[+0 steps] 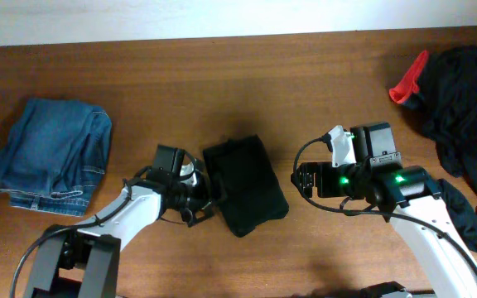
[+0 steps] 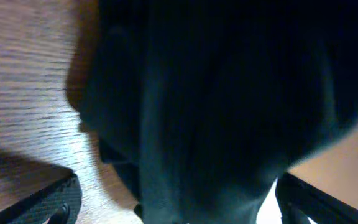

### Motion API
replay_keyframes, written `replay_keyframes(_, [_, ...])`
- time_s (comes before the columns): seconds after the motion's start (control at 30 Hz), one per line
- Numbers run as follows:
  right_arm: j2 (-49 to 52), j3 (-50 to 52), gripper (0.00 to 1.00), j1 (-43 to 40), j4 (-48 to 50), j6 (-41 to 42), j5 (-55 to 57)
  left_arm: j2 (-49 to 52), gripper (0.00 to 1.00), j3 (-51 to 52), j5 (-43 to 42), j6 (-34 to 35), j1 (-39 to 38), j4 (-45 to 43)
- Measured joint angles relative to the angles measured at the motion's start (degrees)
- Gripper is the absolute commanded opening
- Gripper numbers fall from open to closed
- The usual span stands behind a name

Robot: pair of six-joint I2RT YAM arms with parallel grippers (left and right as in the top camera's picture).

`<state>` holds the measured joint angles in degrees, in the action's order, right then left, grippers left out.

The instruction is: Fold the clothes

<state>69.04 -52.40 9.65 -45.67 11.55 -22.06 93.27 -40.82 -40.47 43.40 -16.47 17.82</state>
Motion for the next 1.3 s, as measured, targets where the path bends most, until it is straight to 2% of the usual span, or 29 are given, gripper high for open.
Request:
replay_keyframes(0.2, [0.0,0.0,0.99,0.02,0.0,-0.02,-0.02,0.0,0.99,0.07,1.57,3.17,-0.46,-1.7])
replay_keyframes(0.4, [0.0,0.0,0.99,0.02,-0.02,-0.07,-0.02,0.17,0.99,0.11,5.09,5.62,-2.62,-7.23])
replay_keyframes(0.6, [0.0,0.0,0.99,0.02,-0.02,-0.07,-0.02,1.09,0.99,-0.09,5.09,7.28,-4.0,-9.16])
replay_keyframes(0.73, [0.0,0.0,0.99,0.02,0.0,-0.04,0.0,1.49,0.95,-0.11,4.92,8.15,-4.0,-10.19])
replay_keyframes(1.0, [0.0,0.0,0.99,0.02,0.0,-0.04,-0.02,1.77,0.98,-0.2,4.52,8.44,-4.55,-10.43])
replay_keyframes(1.03, [0.0,0.0,0.99,0.02,0.0,-0.07,-0.02,1.77,0.91,-0.22,4.57,8.59,-4.68,-10.47])
replay_keyframes(1.1, [0.0,0.0,0.99,0.02,0.0,-0.07,-0.02,1.79,0.64,-0.22,5.07,9.09,-4.87,-10.84])
replay_keyframes(1.13, [0.0,0.0,0.99,0.02,0.0,-0.04,-0.02,2.05,0.56,-0.22,5.27,9.55,-4.96,-10.93])
replay_keyframes(1.2, [0.0,0.0,0.99,0.0,0.02,-0.04,-0.02,2.97,0.47,-0.2,5.92,9.88,-5.03,-11.23])
replay_keyframes(1.23, [0.0,0.0,0.99,0.0,0.04,-0.02,-0.02,3.45,0.38,-0.17,6.05,9.73,-5.09,-11.37])
replay_keyframes(1.3, [0.0,0.0,0.99,0.0,0.04,-0.04,-0.02,4.2,0.31,-0.15,6.16,9.99,-5.18,-12.04])
